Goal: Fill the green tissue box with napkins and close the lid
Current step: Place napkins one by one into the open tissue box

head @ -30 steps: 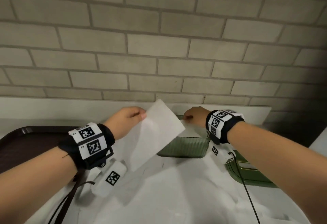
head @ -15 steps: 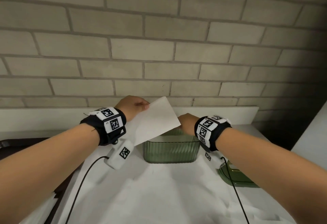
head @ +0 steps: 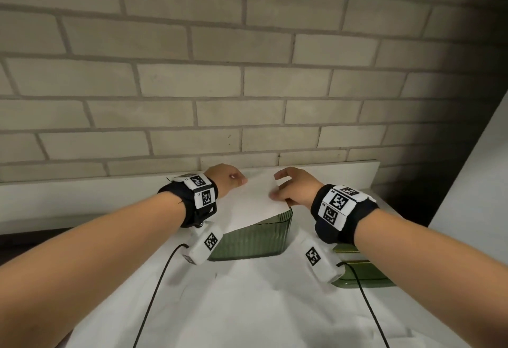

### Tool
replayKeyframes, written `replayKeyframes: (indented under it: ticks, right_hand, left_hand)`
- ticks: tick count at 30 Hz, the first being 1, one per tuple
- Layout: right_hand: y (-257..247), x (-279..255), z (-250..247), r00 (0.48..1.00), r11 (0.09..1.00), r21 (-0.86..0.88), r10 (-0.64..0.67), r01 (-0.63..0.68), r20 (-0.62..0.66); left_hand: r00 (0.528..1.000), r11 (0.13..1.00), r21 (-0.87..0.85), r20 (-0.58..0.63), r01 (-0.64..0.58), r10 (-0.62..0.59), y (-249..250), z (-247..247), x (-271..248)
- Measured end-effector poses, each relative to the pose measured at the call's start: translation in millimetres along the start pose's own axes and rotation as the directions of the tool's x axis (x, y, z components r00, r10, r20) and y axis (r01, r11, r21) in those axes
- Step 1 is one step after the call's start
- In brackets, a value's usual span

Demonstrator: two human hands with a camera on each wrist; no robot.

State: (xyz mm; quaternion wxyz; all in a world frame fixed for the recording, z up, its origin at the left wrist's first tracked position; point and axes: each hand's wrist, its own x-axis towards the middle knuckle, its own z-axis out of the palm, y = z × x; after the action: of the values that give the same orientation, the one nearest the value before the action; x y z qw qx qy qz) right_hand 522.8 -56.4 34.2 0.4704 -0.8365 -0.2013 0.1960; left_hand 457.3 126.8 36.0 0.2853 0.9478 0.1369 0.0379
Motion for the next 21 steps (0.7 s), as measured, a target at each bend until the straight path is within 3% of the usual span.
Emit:
replayKeyframes:
  ticks: [3, 6, 10, 15, 18, 21]
  right_hand:
    - [15.4, 7.3, 0.4, 0.996, 0.999, 0.006, 0.032, -0.031, -0.087]
    - [22.5, 12.3, 2.0, 0.990, 0.998, -0.006, 0.059, -0.060, -0.126]
    - [21.9, 15.6, 8.2, 0.985, 0.990, -0.128, 0.042, -0.064, -0.166]
    - [14.2, 14.6, 26.6, 0.993, 0.945, -0.324, 0.008, -0.046, -0.119]
    - [10.5, 8.4, 34.8, 0.998, 0.875, -0.484, 0.006, -0.033, -0.057]
    - [4.0, 0.3, 39.5, 0.999, 0.700, -0.713, -0.029, 0.030, 0.013]
  left_hand:
    - [0.991, 0.983, 0.172, 0.101, 0.070, -0.088, -4.6, -2.0, -3.3]
    - [0.985, 0.964, 0.238, 0.089, 0.120, -0.144, -14.9, -12.8, -9.5]
    - [0.983, 0.960, 0.224, 0.027, 0.171, -0.182, -30.1, -26.9, -14.2]
    - [0.977, 0.970, 0.116, -0.047, 0.213, -0.209, -43.5, -29.9, -29.0]
    - [0.988, 0.983, 0.106, -0.061, 0.151, -0.145, -44.1, -24.5, -60.2]
    - [0.984, 0.989, 0.137, 0.164, 0.048, -0.071, -45.0, -9.7, -104.5]
